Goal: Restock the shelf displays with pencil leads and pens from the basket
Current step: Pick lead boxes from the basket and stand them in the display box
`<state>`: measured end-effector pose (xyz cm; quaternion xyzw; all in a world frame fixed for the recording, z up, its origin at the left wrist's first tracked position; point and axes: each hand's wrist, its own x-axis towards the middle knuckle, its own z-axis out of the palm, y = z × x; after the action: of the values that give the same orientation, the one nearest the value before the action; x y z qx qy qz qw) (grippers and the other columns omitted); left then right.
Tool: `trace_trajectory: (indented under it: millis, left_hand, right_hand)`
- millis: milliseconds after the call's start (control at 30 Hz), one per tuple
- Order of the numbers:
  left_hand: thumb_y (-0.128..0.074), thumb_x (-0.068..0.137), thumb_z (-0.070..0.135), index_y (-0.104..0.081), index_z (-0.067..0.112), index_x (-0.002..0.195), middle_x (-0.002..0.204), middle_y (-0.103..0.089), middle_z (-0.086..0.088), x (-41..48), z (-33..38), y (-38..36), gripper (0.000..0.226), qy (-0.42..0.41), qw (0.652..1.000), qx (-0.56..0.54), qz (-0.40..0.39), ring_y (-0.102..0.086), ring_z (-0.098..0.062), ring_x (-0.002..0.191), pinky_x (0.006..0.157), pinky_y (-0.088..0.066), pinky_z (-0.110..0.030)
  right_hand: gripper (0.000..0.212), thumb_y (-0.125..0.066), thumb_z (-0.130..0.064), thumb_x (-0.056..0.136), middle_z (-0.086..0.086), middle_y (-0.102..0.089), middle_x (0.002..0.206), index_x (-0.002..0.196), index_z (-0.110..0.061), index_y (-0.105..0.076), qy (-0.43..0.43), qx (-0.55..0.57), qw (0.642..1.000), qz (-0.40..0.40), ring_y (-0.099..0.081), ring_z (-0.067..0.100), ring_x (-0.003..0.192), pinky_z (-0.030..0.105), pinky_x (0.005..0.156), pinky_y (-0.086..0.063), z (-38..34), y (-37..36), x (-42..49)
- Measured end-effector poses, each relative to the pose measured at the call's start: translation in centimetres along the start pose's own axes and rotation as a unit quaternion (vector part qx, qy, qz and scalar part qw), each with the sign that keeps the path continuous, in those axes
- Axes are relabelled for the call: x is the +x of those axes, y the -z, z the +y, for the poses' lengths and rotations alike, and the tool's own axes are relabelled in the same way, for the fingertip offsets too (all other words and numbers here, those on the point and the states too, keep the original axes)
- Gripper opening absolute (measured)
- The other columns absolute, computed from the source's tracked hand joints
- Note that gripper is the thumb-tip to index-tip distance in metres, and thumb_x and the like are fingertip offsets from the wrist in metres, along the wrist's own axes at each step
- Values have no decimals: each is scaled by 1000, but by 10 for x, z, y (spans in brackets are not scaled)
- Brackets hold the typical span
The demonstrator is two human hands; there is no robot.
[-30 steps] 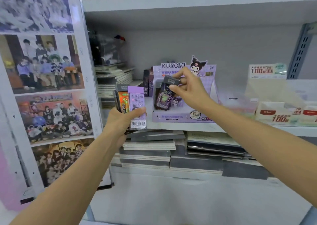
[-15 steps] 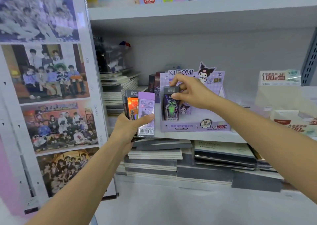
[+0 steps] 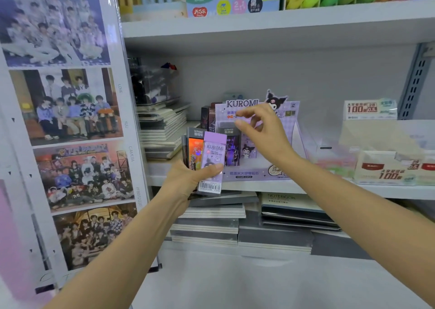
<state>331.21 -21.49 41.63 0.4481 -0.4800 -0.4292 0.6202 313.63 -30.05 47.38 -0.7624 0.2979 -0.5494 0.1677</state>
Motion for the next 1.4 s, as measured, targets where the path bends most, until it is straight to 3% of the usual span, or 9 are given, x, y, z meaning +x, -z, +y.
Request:
trace_trajectory:
  millis: [67, 167, 367, 500, 700, 833, 967, 1200, 1400]
  left_hand:
    - [-84, 55, 15, -79, 22, 76, 87, -77, -7, 0, 2, -9, 23, 1, 1000, 0, -24, -74, -21, 76, 63, -59, -30]
    - [-83, 58, 20, -76, 15, 89, 94, -76, -12, -2, 5, -25, 32, 18, 998, -24, -50, -73, -23, 79, 64, -59, -32]
    - [-53, 94, 23, -66, 4, 93, 79, -73, -12, 1, 10, -39, 23, 78, 981, -175, -7, -68, -20, 58, 44, -50, -22]
    - [-43, 99, 15, -63, 1, 99, 87, -75, -14, 2, 14, -35, 24, 53, 989, -137, -27, -70, -19, 62, 51, -55, -23]
    - [-58, 94, 20, -62, 5, 114, 106, -73, -15, 3, 9, -29, 26, 13, 994, -102, -44, -73, -27, 85, 64, -59, -30]
    - [-65, 86, 23, -64, 6, 115, 106, -73, -16, 4, 5, -29, 33, 11, 993, -114, -34, -73, -28, 86, 64, -58, -30]
    - [-62, 92, 21, -62, 6, 119, 106, -73, -16, 8, 2, -28, 31, 14, 993, -116, -31, -73, -29, 88, 64, -59, -30]
    - [-67, 85, 23, -63, 3, 115, 98, -74, -18, 12, -2, -29, 36, 20, 993, -112, -28, -74, -28, 83, 64, -59, -31]
    - [-68, 85, 20, -66, 6, 111, 98, -74, -18, 12, -3, -26, 30, 18, 994, -98, -39, -74, -27, 85, 67, -60, -31]
  right_hand:
    - [24, -68, -28, 89, -3, -67, 97, 110, -16, -66, -73, 82, 992, -70, -62, 7, 80, 18, 69, -47, -10, 6, -6]
    - [24, -71, -19, 87, 7, -71, 85, 110, -12, -67, -124, 111, 970, -177, -62, 8, 64, 18, 56, -48, -14, 10, -18]
    - [17, -62, -8, 92, 7, -72, 93, 109, -9, -61, -148, 173, 971, -72, -68, 16, 83, 29, 74, -58, -6, 52, -2]
    - [23, -60, -2, 93, 5, -68, 91, 115, 3, -59, -110, 119, 987, -4, -64, 14, 80, 22, 71, -57, 2, 77, 15]
    - [22, -61, 2, 91, 19, -67, 105, 113, 0, -60, -71, 26, 996, -50, -64, 23, 89, 27, 75, -58, 15, 69, 25]
    - [20, -67, -3, 88, 10, -71, 100, 108, -7, -65, -42, -24, 996, -80, -69, 21, 91, 36, 83, -58, 28, 47, 24]
    - [23, -72, -7, 84, -3, -71, 88, 105, -15, -69, -35, -55, 991, -117, -71, 15, 85, 29, 80, -59, 36, 44, 29]
    - [36, -75, -13, 81, 7, -74, 101, 116, -10, -69, -20, -103, 981, -165, -70, 11, 84, 22, 79, -58, 34, 42, 42]
    - [21, -72, -8, 85, 2, -66, 98, 101, -17, -63, 7, -90, 991, -97, -65, 18, 82, 34, 79, -58, 41, 37, 36]
